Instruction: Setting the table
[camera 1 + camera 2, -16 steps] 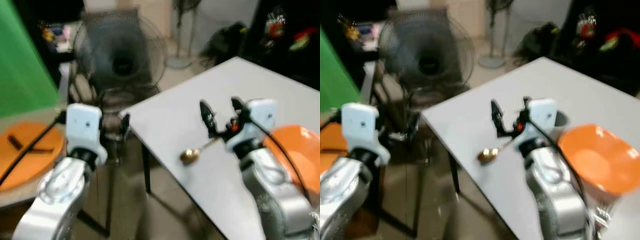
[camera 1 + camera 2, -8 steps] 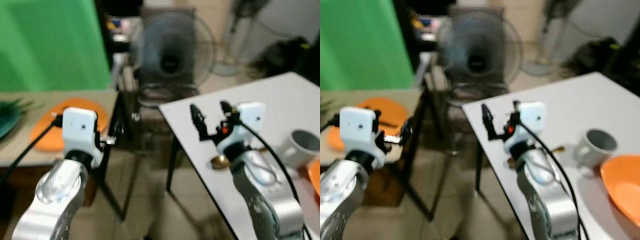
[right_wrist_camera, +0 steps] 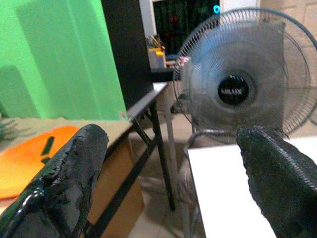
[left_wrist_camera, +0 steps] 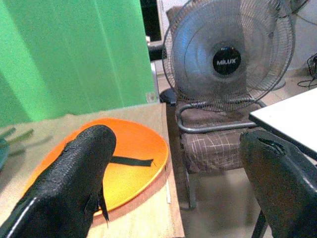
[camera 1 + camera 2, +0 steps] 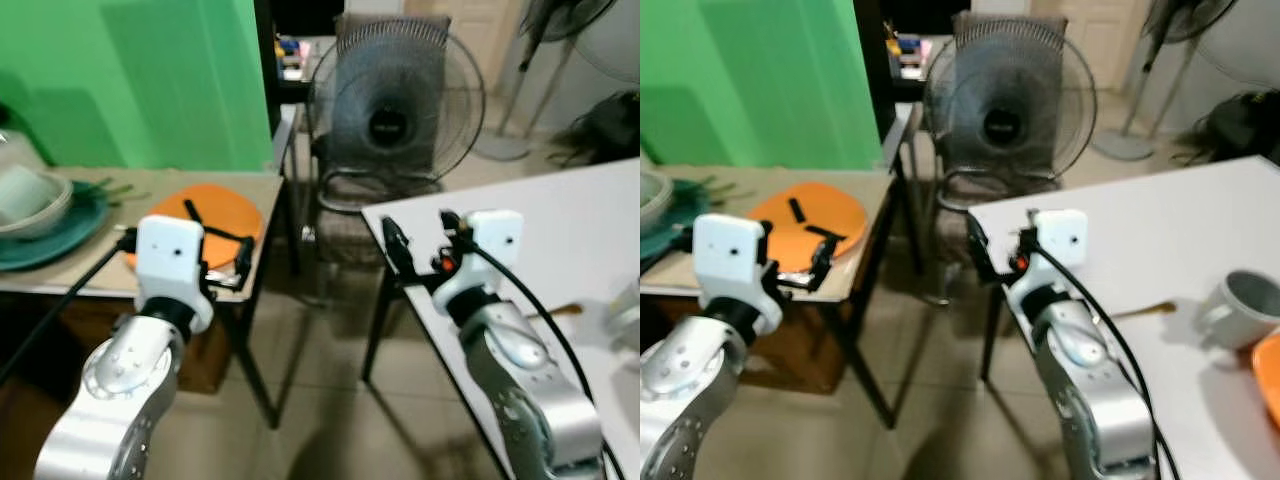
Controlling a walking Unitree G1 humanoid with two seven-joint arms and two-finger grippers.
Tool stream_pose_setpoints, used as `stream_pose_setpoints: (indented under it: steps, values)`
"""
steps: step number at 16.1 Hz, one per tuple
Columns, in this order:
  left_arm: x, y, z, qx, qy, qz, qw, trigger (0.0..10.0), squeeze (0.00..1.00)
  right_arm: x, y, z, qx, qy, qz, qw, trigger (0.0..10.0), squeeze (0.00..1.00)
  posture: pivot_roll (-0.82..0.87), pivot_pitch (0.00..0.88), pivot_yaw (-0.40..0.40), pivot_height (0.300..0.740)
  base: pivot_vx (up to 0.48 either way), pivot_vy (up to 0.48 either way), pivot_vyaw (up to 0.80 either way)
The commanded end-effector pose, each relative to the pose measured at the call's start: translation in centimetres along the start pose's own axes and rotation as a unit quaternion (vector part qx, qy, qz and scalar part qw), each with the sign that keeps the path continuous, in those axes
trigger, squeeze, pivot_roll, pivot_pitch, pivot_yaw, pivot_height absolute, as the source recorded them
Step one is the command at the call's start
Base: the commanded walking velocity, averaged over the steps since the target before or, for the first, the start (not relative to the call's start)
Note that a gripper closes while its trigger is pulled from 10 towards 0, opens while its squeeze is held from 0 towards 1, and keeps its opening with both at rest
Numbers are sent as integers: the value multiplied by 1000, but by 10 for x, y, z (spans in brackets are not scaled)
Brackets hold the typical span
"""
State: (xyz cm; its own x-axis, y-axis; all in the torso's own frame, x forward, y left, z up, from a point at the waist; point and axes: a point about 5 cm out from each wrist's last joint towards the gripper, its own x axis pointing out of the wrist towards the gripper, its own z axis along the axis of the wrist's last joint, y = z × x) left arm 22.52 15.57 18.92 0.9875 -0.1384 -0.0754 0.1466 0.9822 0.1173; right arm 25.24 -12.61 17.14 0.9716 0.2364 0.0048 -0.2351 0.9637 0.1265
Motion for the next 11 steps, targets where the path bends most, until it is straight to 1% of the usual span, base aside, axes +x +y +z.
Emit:
stream_pose_setpoints:
  steps: [1, 3, 7, 11]
  values:
    - [2, 1, 2, 4, -2, 0, 1000, 10000, 0, 2, 2, -2, 9, 11, 1, 1000, 10000, 1000, -1, 0, 28, 740, 0, 356, 0]
    - [3, 1, 2, 7, -3, -3, 1000, 10000, 0, 3, 2, -4, 8, 18, 2, 1000, 10000, 1000, 0, 0, 28, 740, 0, 394, 0]
    - [2, 1, 2, 16, -2, -8, 1000, 10000, 0, 3, 0, -6, 12, 24, -4, 1000, 10000, 1000, 8, 0, 28, 740, 0, 412, -539]
    - [1, 4, 2, 15, -1, -4, 1000, 10000, 0, 5, 3, -8, 14, 28, 2, 1000, 10000, 1000, 14, 0, 22, 740, 0, 412, 0]
